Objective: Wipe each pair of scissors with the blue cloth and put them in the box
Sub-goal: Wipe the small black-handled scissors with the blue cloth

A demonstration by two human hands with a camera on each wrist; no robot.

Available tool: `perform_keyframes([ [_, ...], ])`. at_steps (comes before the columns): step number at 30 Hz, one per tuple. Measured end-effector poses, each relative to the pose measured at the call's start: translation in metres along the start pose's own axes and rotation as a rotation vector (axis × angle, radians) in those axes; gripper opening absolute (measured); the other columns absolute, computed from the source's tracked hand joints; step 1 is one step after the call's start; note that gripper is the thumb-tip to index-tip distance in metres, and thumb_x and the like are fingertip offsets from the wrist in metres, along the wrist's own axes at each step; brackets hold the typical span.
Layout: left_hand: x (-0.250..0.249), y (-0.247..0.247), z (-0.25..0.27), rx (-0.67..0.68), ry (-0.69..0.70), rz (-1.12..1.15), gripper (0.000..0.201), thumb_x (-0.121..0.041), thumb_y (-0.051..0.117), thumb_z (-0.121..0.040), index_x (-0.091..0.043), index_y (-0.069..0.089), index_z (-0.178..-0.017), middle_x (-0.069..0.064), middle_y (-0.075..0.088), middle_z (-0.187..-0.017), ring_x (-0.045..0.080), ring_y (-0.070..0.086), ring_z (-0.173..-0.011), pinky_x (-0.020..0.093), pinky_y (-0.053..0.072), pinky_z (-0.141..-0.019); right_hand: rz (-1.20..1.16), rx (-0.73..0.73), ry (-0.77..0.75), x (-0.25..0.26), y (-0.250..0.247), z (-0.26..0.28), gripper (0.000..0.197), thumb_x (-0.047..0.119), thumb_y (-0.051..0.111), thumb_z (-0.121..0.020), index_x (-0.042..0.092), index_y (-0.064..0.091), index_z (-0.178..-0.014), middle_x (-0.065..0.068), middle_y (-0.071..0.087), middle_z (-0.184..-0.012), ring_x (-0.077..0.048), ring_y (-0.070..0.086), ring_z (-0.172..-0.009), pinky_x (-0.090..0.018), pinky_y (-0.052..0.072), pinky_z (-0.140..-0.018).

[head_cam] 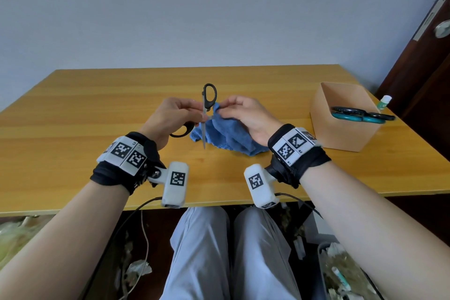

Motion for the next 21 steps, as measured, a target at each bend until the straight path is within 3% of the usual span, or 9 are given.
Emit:
perform_keyframes([
  [4,-0.007,0.002,0.003,0.036,0.034,-0.048,0.012,-0.006,0.080,-0.079,-0.005,0.072,-0.088,0.000,0.070,-0.070,0.009,0.062,-0.066,0.009,0.047,-0.067,0.161,0.085,0.019,-0.004,0.009,0.001,0.021,0.014,0.081,-0.079,0.010,0.073,-0.098,-0.012,0.074,-0.102,-0.022,0.069,-0.092,-0.036,0.055,-0.089],
  [7,-0.008,0.002,0.002,0.033,0.045,-0.042,0.013,-0.005,0.081,-0.078,-0.006,0.072,-0.087,-0.001,0.070,-0.066,0.010,0.063,-0.064,0.007,0.047,-0.063,0.175,0.088,0.004,-0.004,0.011,0.001,0.020,0.014,0.080,-0.080,0.009,0.075,-0.099,-0.014,0.074,-0.104,-0.024,0.070,-0.094,-0.039,0.055,-0.092],
  [12,-0.008,0.001,-0.001,0.009,0.050,-0.053,0.023,-0.011,0.083,-0.079,-0.004,0.072,-0.099,0.005,0.066,-0.065,0.013,0.062,-0.070,0.025,0.044,-0.082,0.122,0.070,-0.094,0.003,0.016,0.002,0.022,0.000,0.076,-0.079,0.011,0.065,-0.095,-0.010,0.070,-0.090,-0.018,0.067,-0.079,-0.030,0.055,-0.078],
  [16,-0.009,0.000,-0.004,0.011,0.043,-0.060,0.024,-0.012,0.083,-0.078,-0.005,0.073,-0.099,0.004,0.067,-0.064,0.010,0.062,-0.063,0.026,0.045,-0.080,0.057,0.068,-0.079,0.001,0.017,-0.001,0.031,-0.001,0.075,-0.078,0.016,0.058,-0.096,-0.006,0.071,-0.091,-0.020,0.067,-0.080,-0.039,0.054,-0.084],
  [21,-0.011,0.008,-0.008,0.029,0.032,-0.070,0.026,-0.009,0.082,-0.079,-0.003,0.073,-0.103,-0.001,0.067,-0.060,0.008,0.063,-0.062,0.025,0.044,-0.080,-0.037,0.052,-0.025,-0.003,0.017,-0.003,0.027,0.001,0.071,-0.083,0.014,0.051,-0.095,-0.003,0.068,-0.077,-0.015,0.064,-0.069,-0.026,0.052,-0.066],
])
Point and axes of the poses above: each hand's wrist, its own z-axis away from the middle knuckle, its own y-axis out of the palm, x = y × z, the point moved 7 cm from there along -z, towards the middle knuckle
